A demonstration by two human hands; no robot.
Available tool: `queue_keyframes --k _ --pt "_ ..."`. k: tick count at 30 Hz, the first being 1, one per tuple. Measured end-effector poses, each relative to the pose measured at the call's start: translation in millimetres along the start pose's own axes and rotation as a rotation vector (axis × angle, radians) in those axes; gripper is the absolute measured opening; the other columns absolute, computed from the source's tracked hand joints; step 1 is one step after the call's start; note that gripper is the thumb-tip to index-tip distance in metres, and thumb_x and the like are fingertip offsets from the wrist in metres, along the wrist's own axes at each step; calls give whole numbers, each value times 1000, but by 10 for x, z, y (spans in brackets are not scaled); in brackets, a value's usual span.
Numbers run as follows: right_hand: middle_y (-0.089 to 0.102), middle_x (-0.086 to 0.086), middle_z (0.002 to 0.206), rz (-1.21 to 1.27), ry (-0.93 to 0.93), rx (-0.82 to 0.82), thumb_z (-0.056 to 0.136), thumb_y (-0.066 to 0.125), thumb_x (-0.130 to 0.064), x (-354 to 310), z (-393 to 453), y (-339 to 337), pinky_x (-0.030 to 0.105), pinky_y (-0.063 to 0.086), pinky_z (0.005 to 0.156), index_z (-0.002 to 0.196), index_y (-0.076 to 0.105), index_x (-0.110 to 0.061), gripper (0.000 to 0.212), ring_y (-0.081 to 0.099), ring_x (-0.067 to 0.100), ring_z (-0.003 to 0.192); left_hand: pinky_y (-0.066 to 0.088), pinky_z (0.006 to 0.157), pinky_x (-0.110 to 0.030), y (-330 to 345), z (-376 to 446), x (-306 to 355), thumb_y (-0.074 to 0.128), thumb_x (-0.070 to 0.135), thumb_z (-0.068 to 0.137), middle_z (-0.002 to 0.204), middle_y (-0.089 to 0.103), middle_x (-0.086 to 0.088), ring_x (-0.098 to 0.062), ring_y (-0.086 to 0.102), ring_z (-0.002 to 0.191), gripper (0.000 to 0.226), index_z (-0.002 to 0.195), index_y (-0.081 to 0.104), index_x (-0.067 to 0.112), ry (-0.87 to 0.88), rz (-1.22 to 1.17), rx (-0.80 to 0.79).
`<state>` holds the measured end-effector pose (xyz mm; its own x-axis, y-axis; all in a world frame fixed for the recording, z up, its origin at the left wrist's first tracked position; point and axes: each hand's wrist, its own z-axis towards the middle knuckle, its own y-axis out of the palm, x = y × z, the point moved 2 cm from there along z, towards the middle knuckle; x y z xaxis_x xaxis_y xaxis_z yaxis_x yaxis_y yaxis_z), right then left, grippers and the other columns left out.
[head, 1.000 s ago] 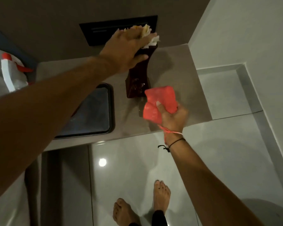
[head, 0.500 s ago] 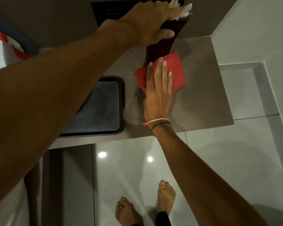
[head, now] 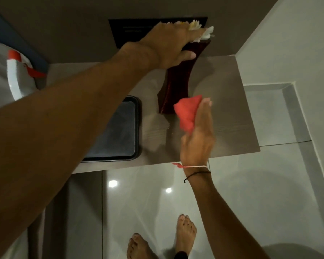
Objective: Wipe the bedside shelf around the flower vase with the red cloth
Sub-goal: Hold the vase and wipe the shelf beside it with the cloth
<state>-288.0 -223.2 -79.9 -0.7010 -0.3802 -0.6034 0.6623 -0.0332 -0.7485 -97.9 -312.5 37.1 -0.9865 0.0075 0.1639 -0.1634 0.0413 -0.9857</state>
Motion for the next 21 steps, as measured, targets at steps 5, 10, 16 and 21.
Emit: queue_keyframes --k 5,10,16,21 --pt "27 20 163 -241 -75 81 91 39 -7 -212 377 188 49 21 125 154 23 -3 66 21 32 153 28 125 -53 40 2 -7 49 37 107 166 33 -15 -35 34 153 64 163 22 20 -23 -2 15" --pt "18 22 164 -459 -200 -154 103 20 -17 -163 130 649 50 24 124 156 15 -1 56 16 35 153 31 123 -52 47 -38 13 49 37 107 163 38 -18 -35 39 150 62 162 27 19 -29 13 46" --pt "3 19 168 -564 -235 -490 100 45 -17 159 -223 651 52 7 126 158 5 -4 72 -1 34 155 24 126 -53 78 -70 74 47 38 107 169 26 -13 -33 28 156 65 164 19 25 2 72 67" --pt "14 14 167 -299 -122 -516 92 55 -11 132 -302 350 47 11 128 158 18 -10 75 10 29 156 20 128 -54 94 -82 116 47 38 108 170 22 -16 -34 23 158 65 164 17 26 -22 94 67"
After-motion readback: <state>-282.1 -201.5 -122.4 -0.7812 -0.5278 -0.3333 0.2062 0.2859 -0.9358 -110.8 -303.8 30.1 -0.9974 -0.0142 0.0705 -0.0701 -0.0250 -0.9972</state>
